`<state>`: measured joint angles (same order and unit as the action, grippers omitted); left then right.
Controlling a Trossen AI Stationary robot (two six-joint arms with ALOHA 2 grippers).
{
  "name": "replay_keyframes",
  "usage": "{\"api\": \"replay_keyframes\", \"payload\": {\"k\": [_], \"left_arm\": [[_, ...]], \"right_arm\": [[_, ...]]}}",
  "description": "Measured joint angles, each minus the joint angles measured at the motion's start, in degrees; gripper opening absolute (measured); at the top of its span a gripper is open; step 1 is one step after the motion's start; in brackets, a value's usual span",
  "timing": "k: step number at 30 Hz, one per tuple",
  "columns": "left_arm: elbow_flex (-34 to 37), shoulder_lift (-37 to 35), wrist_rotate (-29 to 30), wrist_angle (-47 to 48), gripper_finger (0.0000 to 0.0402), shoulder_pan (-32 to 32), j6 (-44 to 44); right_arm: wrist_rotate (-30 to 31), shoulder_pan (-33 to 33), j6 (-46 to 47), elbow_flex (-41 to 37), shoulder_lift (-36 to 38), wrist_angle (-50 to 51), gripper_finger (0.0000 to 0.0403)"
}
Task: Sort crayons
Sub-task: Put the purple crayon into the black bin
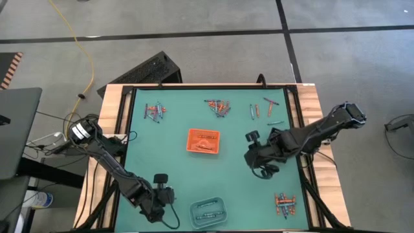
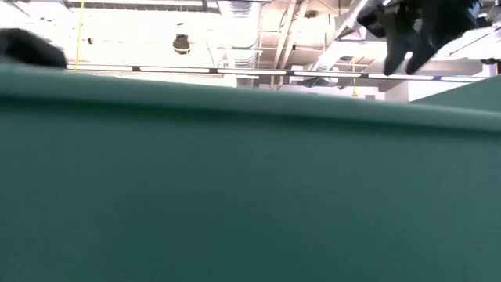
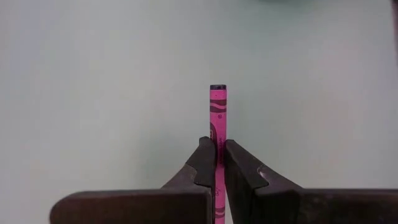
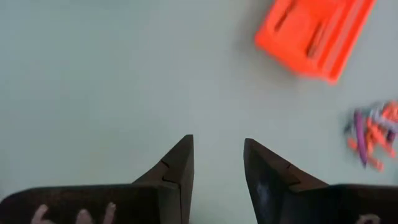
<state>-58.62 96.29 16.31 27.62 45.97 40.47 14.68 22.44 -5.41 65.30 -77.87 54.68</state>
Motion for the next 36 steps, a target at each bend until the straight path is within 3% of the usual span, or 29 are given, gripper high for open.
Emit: {"api": "replay_keyframes", "payload": {"k": [11,16,25,36], "left_arm": [[-11.5,0.0,16.0,3.8,0.0000,-0.7,-17.7],[-14.2,-0.8,23.5,-2.0,0.0000,-1.1,-29.4],[-14.4,-3.5,18.1,-17.4,0.0000,-4.9,-46.5],[-14.3,-3.5,7.8,-25.2,0.0000,-10.1,-53.5]], "right_arm": [[0.2,4.5,-0.2,0.0,-0.2,-23.5,0.0132],[0.8,7.1,-0.5,0.0,-0.2,-27.2,0.0132],[4.4,13.0,1.3,-1.4,-0.2,-33.3,0.0132],[8.2,14.4,-0.4,-10.6,-0.3,-49.0,0.0132]]}}
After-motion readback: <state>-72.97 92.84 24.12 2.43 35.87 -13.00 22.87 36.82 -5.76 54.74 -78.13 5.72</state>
